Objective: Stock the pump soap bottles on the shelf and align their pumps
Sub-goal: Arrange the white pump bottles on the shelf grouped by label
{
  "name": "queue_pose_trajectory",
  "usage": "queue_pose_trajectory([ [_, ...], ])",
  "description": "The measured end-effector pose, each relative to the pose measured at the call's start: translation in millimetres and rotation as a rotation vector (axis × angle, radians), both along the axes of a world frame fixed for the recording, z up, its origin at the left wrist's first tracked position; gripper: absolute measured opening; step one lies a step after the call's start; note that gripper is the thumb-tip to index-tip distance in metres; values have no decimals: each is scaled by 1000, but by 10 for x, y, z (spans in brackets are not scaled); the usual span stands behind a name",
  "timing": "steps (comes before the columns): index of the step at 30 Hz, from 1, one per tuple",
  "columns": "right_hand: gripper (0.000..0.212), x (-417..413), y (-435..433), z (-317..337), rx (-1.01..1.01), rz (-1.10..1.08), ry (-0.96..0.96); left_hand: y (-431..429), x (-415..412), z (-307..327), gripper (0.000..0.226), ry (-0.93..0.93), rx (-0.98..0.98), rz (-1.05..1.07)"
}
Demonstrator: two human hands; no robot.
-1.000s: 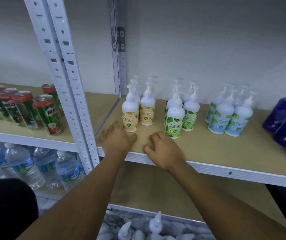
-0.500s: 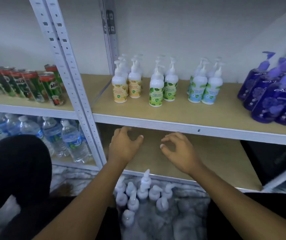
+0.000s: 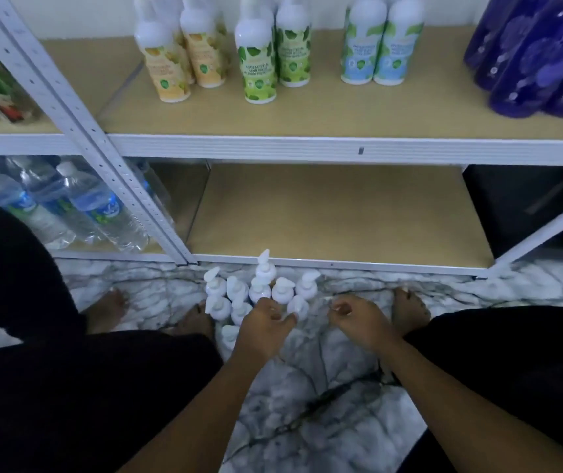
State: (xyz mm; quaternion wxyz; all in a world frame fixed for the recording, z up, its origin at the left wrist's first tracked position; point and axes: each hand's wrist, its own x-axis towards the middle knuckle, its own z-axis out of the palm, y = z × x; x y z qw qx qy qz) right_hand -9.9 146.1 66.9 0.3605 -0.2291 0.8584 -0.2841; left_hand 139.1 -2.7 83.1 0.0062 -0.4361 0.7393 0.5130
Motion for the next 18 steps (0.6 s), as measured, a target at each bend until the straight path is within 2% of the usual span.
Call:
queue_pose_trajectory([
  [3, 27, -74, -6, -194, 36, 27, -47, 94, -10, -310, 30, -65, 59, -17],
  [7, 33, -328, -93, -475, 44, 4, -6, 92, -84, -916, 62, -94, 12, -24],
  [10, 55, -636, -232, -760, 13, 121, 33, 74, -174, -1212, 67, -124, -59, -33],
  [14, 84, -1030, -472, -1178, 8, 325, -26, -21, -319, -1500, 72, -97, -96, -77],
  [18, 95, -1207, -764, -1261, 91, 476, 30, -36, -454, -1506, 72, -110, -233, -38],
])
